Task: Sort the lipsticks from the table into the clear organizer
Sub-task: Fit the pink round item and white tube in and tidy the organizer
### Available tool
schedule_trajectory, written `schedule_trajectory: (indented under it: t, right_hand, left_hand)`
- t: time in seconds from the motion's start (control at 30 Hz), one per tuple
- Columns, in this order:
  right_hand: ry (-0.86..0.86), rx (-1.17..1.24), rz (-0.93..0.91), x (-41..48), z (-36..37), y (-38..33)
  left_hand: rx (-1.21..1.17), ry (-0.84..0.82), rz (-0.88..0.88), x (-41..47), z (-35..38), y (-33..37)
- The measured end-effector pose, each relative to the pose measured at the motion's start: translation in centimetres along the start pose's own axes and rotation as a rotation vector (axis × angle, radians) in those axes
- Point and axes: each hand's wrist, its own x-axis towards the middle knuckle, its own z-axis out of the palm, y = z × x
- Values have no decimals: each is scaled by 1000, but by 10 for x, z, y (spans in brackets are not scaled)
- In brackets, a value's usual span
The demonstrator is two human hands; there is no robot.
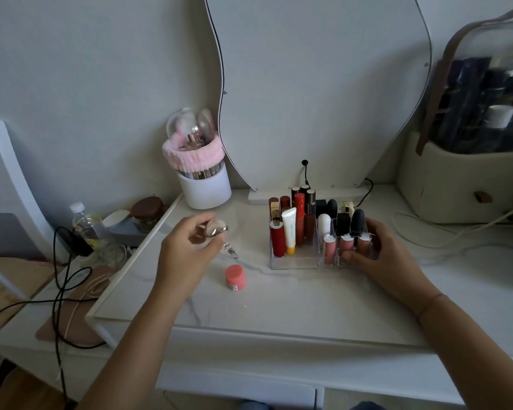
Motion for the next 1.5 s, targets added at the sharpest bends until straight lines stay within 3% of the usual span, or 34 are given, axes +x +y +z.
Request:
schedule_trajectory:
  t: [0.1,0.4,0.67,0.83,1.03,1.5]
  right_hand:
    - [-3,7,2,0,0,-1]
    - [-7,41,-20,0,0,0]
    - [-11,52,-7,0,0,-2]
    - [-16,56,-9,0,0,-2]
    - [-13,40,-8,-1,0,-3]
    - [-20,24,-5,-1,0,-3]
  left_hand:
    - [-111,3,40,1,18,25]
    - [-137,-3,119,-13,81,43]
    - [35,49,160,-18,97,38]
    - [11,34,148,-21,99,35]
    - [133,37,241,-29,102,29]
    - [271,-69,318,-39,111,23]
